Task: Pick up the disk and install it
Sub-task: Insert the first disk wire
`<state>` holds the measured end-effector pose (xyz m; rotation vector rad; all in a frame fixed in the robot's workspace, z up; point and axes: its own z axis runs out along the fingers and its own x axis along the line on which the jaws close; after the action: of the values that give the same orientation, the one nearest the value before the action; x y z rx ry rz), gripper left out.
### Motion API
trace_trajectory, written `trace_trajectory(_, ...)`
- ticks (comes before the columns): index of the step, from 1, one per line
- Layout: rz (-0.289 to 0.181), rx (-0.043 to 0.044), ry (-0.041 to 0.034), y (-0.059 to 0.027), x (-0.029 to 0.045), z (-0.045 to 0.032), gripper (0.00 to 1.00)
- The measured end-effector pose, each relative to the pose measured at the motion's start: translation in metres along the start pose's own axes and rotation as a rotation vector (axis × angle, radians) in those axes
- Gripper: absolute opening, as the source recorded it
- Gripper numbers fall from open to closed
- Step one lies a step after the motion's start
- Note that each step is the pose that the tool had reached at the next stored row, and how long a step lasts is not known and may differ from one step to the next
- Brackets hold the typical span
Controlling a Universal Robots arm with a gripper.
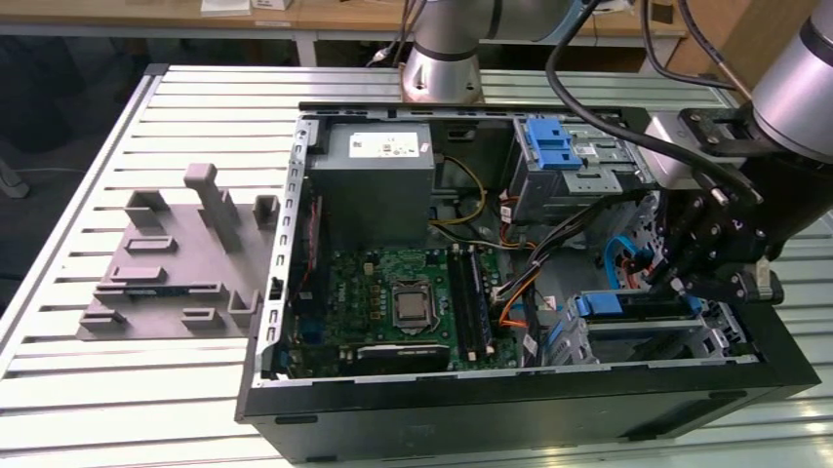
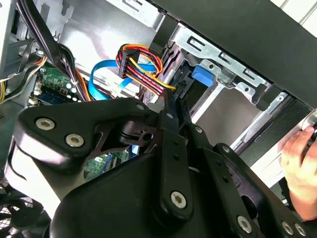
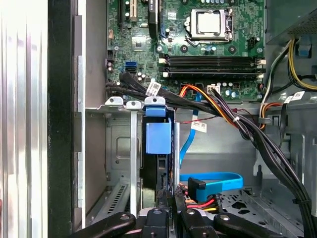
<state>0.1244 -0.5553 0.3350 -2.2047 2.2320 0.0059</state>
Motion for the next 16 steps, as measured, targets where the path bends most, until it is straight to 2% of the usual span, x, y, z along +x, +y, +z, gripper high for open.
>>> trace_trajectory(16, -0.01, -0.0001, 0.0001, 0.0, 0.002, 0.0002, 0.16)
